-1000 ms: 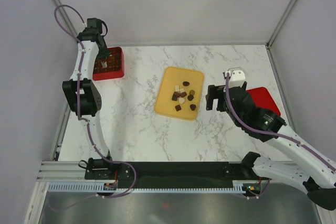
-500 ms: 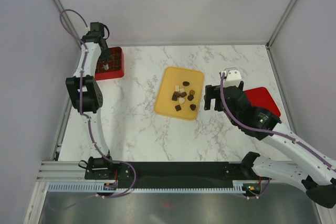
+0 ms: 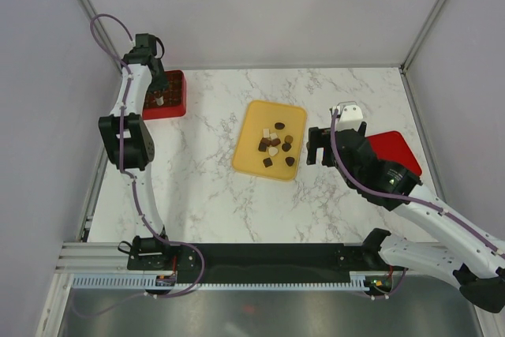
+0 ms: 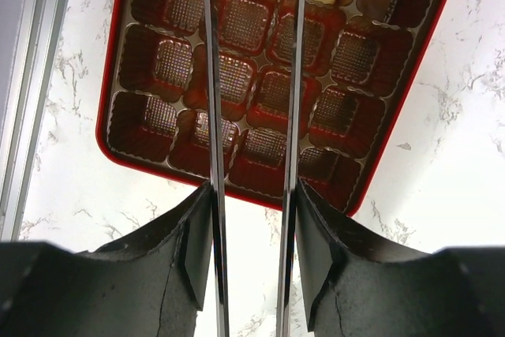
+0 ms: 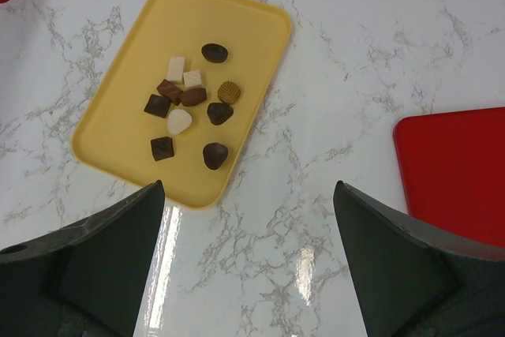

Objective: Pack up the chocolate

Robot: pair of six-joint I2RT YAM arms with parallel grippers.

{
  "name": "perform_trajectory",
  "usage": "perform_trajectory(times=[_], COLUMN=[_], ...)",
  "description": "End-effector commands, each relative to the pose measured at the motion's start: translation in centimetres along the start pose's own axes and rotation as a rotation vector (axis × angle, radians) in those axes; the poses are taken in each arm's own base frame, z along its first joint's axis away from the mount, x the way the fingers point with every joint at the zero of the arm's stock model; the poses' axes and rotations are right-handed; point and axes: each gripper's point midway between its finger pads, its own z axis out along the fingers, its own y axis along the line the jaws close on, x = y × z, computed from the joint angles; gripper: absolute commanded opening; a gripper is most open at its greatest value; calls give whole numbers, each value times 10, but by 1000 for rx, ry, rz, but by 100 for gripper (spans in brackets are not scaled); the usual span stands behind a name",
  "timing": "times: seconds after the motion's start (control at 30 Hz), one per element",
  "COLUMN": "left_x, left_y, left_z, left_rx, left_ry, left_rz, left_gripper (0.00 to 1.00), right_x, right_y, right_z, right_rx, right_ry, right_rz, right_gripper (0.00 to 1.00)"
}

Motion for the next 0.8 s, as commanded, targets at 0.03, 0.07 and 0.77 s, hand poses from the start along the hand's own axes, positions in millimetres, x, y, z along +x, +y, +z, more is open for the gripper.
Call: perform_trajectory(times=[0.03, 0.07, 0.77], left_x=[-31, -28, 162], left_y=[-6, -5, -156], left_z=[-45, -48, -233], left_rx=[65, 65, 484], left_ry=[-115, -113, -53], left_rz=[17, 19, 425], left_gripper=[51, 51, 50], right_x=[-7, -7, -12], right_y=[-2, -1, -20], right_z=[-1, -2, -32], right_rx=[5, 0, 12], right_ry=[-28, -27, -33], right_rz=[8, 14, 51], right_gripper=[97, 97, 97])
